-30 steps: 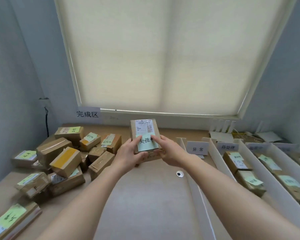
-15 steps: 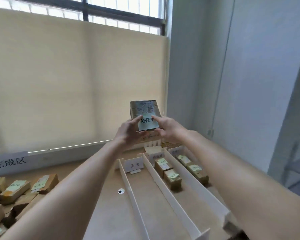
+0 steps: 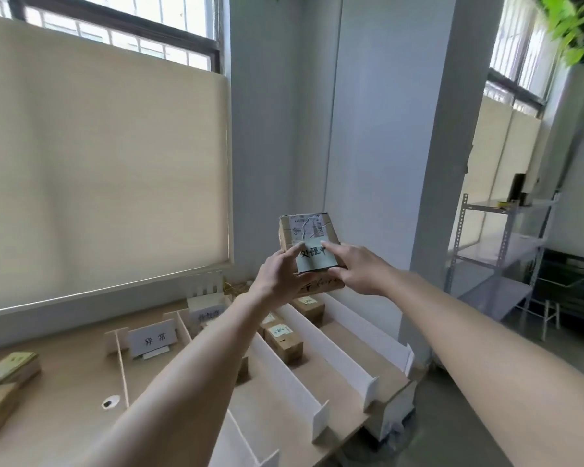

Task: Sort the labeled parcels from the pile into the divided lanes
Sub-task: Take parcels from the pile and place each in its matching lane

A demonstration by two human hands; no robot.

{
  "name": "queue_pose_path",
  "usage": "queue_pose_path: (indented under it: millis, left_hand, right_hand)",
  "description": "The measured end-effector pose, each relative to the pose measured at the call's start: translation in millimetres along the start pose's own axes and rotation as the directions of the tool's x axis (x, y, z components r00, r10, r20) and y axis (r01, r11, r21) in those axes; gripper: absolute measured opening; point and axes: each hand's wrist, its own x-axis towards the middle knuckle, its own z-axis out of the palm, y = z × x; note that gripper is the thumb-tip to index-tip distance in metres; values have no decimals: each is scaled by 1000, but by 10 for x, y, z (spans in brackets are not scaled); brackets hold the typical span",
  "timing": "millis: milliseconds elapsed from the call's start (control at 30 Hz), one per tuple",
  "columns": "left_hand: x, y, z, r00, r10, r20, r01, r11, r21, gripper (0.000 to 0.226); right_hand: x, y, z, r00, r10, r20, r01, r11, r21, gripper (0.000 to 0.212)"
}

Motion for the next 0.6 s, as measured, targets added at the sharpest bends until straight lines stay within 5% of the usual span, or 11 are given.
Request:
queue_pose_path:
  millis: [300, 600]
  left_hand:
    - [477, 415, 1091, 998, -8, 69, 12, 999, -50, 80]
    - [1271, 6, 2090, 989, -30, 142, 36, 998, -41, 74]
  right_hand:
    - [-13, 1284, 134, 998, 48, 35, -48, 999, 7, 68]
    - [713, 2266, 742, 987, 87, 136, -88, 996, 5, 68]
